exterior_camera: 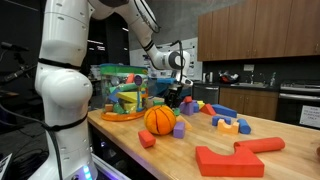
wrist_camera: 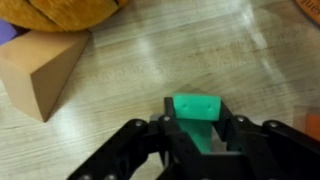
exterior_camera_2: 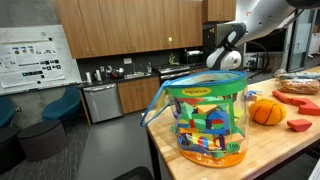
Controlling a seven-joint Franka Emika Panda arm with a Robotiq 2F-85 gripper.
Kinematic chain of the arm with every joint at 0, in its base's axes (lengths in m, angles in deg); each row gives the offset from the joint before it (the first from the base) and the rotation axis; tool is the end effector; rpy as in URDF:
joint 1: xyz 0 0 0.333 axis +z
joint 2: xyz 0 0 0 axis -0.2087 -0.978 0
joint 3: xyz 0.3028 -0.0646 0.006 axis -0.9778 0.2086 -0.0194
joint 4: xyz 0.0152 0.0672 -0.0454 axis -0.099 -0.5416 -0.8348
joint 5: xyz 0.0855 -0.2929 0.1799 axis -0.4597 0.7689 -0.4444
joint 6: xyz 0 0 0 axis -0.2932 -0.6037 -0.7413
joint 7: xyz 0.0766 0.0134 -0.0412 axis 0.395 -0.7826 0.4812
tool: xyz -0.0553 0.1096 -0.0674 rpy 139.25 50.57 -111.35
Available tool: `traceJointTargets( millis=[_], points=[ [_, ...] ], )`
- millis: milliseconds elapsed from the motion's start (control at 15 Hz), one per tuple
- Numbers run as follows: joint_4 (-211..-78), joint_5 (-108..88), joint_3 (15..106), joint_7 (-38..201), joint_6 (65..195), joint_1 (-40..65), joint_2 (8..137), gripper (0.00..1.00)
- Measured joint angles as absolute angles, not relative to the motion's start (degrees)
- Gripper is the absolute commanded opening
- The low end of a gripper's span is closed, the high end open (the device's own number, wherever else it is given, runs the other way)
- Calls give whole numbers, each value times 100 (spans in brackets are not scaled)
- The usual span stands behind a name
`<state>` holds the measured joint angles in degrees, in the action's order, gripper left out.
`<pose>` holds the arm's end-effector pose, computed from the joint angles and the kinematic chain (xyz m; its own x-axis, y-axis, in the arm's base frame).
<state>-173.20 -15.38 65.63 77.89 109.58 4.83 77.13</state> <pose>0.4703 -0.1327 0.2838 0.8483 -0.4191 -0.3237 -0.4283 -0.9024 0.0460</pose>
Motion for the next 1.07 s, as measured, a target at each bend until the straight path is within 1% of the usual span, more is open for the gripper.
traceJointTargets(
  millis=[200,733,1067],
  points=[
    [-17319,-1543,6589,8254,10558,384,7874,15],
    [-17251,-1381,6915,8355,10511,46,8952,15],
    [-17050,-853,6888,8317,10339,37,9716,15]
  ],
)
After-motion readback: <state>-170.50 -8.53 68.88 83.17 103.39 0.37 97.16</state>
